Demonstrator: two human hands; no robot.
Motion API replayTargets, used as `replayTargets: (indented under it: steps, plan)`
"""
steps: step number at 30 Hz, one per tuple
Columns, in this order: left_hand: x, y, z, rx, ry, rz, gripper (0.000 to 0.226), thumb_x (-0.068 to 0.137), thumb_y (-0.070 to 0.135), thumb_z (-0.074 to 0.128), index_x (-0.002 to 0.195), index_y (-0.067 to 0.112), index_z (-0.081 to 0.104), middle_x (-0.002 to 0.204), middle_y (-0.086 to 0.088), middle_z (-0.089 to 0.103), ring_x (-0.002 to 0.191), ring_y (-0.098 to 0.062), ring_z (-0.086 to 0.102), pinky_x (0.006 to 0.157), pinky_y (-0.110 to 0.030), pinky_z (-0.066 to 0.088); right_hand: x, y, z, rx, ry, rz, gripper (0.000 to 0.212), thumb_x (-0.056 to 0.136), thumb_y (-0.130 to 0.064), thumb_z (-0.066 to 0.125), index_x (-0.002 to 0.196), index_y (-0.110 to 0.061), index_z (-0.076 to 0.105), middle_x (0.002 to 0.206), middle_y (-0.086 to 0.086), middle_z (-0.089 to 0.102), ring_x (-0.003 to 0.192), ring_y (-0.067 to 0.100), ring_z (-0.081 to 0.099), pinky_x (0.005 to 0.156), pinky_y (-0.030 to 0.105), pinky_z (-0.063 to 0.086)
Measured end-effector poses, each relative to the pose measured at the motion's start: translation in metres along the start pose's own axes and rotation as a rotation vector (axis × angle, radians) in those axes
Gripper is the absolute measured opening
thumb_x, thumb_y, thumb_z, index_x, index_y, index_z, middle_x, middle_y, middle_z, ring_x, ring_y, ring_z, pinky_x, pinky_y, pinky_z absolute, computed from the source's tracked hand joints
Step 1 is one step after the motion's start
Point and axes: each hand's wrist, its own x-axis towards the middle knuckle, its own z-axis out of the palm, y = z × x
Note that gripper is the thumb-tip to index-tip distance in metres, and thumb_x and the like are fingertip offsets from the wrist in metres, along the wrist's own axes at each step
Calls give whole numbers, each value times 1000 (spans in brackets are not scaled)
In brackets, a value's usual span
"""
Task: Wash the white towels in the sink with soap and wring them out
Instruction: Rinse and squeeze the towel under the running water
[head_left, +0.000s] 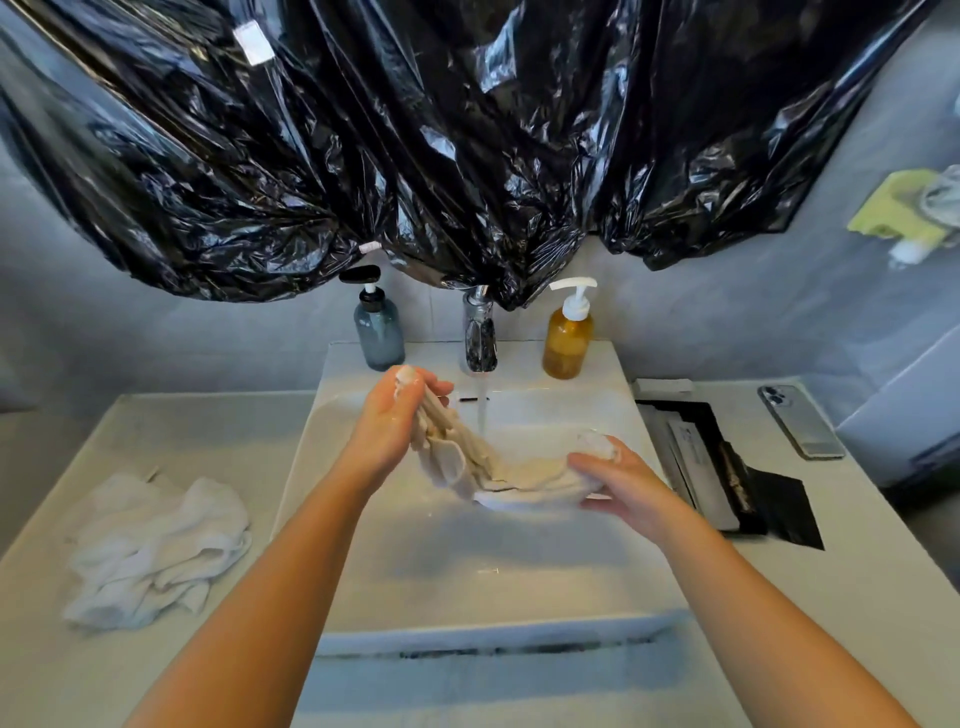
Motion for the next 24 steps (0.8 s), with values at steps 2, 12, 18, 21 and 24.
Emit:
replayTargets:
  steps: [2,12,18,21,24]
  plan:
    - [1,-2,-6,168,7,-13,26,105,34,34,100,20,56,107,1,70,101,-23,66,94,-47,52,-3,9,-8,-136,81,64,59,87,-23,76,136,-21,44,125,6,59,107,26,65,73,35,58]
    - [-15,7,-3,537,-195,40,34,102,28,47,78,7,56,71,-9,54,68,-19,49,66,-35,40,-11,12,15,-964,90,-167,63,88,-26,72,143,-24,41,144,4,47,125,23,52,95,31,46]
    - [0,72,7,431,-96,195,38,101,35,44,77,6,50,75,-16,50,71,-30,55,71,-54,55,-7,14,74,-838,-214,-286,77,80,-39,78,143,-25,36,132,-3,55,118,21,56,97,41,50]
    - [8,80,0,351,22,176,35,103,29,41,76,8,47,72,-6,44,67,-20,46,63,-46,50,3,10,74,-868,-119,-249,27,95,-30,58,121,-21,58,115,5,66,107,27,62,92,38,51]
    - [12,69,-17,426,172,132,35,104,23,39,70,15,38,66,0,40,67,-19,40,59,-34,30,8,-2,59,-983,-78,-262,13,92,-21,58,99,-15,67,95,8,68,89,27,63,71,31,46]
